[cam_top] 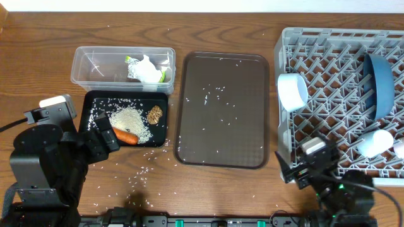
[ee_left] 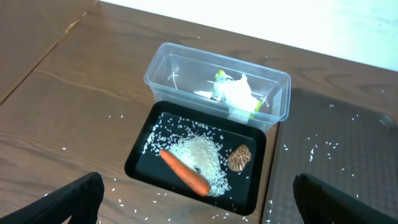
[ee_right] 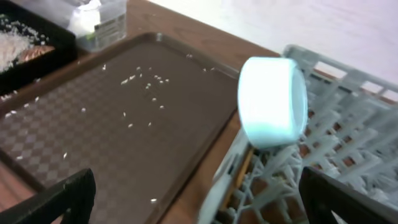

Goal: Sort waste into correct bins and load items into the dishwasher rack

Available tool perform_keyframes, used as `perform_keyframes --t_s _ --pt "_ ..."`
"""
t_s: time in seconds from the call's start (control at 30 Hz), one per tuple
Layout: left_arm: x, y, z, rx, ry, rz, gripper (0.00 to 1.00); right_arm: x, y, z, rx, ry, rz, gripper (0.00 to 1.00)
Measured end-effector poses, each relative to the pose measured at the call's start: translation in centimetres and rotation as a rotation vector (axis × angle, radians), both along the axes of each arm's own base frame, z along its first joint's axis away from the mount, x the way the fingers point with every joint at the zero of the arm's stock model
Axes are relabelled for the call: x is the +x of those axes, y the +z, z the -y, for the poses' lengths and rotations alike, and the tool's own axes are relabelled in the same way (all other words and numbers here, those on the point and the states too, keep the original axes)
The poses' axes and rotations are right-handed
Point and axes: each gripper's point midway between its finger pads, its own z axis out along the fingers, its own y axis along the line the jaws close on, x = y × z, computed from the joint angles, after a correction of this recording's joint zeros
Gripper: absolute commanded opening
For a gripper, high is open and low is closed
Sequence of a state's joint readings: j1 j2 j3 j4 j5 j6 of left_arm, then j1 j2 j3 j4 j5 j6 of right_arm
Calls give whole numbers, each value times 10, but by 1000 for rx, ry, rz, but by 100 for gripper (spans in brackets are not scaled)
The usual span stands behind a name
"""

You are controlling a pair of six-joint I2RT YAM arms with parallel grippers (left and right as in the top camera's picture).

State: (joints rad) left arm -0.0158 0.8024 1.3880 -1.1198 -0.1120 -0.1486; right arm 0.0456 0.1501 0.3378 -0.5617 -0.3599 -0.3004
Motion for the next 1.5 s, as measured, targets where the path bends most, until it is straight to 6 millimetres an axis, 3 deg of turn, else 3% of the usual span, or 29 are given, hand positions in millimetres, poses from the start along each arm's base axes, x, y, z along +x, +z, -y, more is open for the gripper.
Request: perform_keyframes --t_s 0.13,0.23,0.4,1.27,1.5 --pt "0 0 0 0 0 0 98 5 -25 -8 18 44 64 99" --pt "0 0 0 0 0 -1 98 9 -34 -12 28 70 97 99" --pt "0 0 0 0 0 -1 98 13 -14 -17 37 99 202 99" --pt "0 0 0 0 0 -1 98 13 -17 -17 38 103 205 99" --pt "0 0 0 0 0 -1 98 22 2 -10 28 57 323 99"
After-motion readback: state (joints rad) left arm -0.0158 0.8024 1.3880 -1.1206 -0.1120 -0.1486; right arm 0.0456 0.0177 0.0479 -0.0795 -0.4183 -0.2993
